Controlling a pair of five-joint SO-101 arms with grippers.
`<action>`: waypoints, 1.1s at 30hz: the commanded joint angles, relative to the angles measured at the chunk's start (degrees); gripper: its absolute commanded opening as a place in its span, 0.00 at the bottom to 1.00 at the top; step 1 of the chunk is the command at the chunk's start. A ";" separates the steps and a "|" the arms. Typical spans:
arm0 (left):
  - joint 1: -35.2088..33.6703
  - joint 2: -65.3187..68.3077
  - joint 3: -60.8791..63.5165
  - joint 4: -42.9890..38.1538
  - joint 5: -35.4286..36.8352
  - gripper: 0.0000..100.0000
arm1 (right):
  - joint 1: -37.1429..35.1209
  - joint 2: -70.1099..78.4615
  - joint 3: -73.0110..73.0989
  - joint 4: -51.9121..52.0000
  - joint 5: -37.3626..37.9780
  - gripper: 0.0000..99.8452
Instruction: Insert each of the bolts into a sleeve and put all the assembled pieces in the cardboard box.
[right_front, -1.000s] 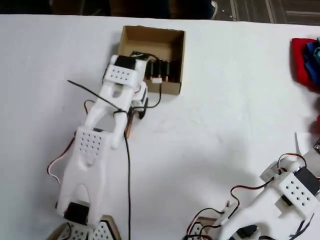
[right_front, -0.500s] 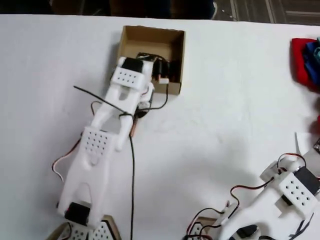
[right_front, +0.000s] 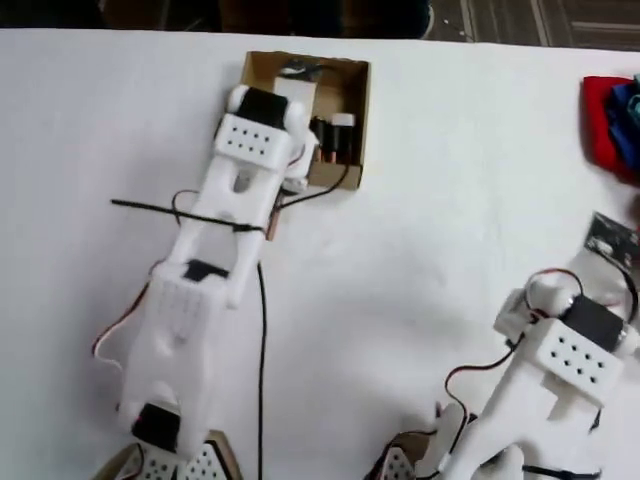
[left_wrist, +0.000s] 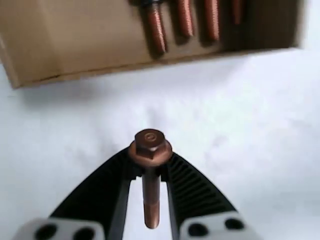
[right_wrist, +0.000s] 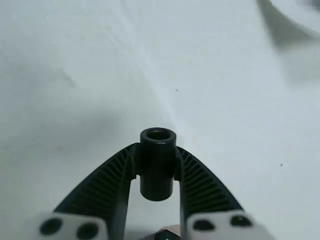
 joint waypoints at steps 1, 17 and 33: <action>2.99 -21.89 16.22 0.35 0.35 0.02 | -7.52 -3.03 -4.75 2.15 0.00 0.02; -1.93 -100.40 93.58 -63.21 21.19 0.02 | -49.19 -31.78 18.55 -36.70 -11.78 0.02; 6.24 -115.52 106.77 -76.40 19.96 0.03 | -57.71 -33.54 36.40 -68.70 1.32 0.02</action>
